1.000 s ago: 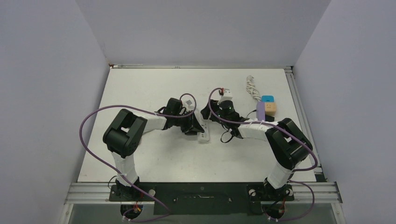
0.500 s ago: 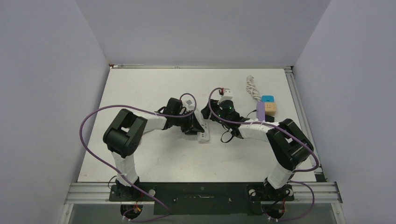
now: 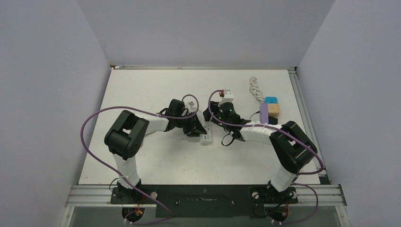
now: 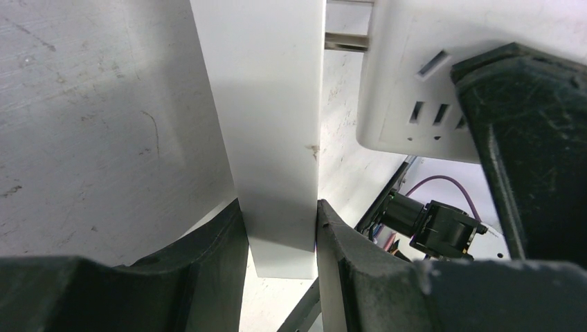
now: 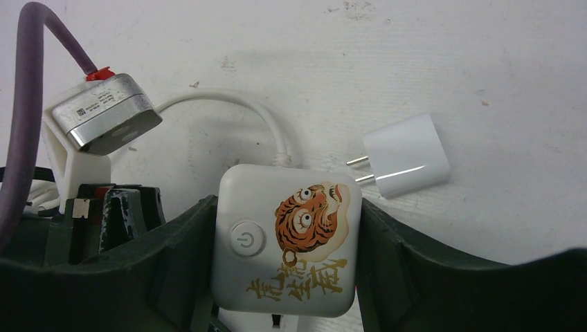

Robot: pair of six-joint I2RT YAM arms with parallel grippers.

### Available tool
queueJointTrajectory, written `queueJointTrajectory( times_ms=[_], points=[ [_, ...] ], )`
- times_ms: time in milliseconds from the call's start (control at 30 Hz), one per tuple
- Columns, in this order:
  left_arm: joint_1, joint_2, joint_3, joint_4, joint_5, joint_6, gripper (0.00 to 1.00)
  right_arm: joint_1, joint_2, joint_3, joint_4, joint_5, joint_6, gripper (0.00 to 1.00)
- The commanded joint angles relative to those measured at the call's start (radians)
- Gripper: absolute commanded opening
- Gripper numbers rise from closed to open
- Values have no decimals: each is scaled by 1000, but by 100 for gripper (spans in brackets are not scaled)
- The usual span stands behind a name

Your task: Pull the plug off the socket

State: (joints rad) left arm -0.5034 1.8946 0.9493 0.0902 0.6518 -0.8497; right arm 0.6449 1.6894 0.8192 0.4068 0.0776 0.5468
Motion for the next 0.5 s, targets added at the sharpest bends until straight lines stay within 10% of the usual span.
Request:
queueJointTrajectory(
  times_ms=[0,467],
  points=[
    [23,22,-9,-74,-165,65,0,-45,-91,0,18,-12,-36,5],
    [81,-13,49,-127,-181,122,0,-73,-128,-16,10,-5,-31,5]
  ],
)
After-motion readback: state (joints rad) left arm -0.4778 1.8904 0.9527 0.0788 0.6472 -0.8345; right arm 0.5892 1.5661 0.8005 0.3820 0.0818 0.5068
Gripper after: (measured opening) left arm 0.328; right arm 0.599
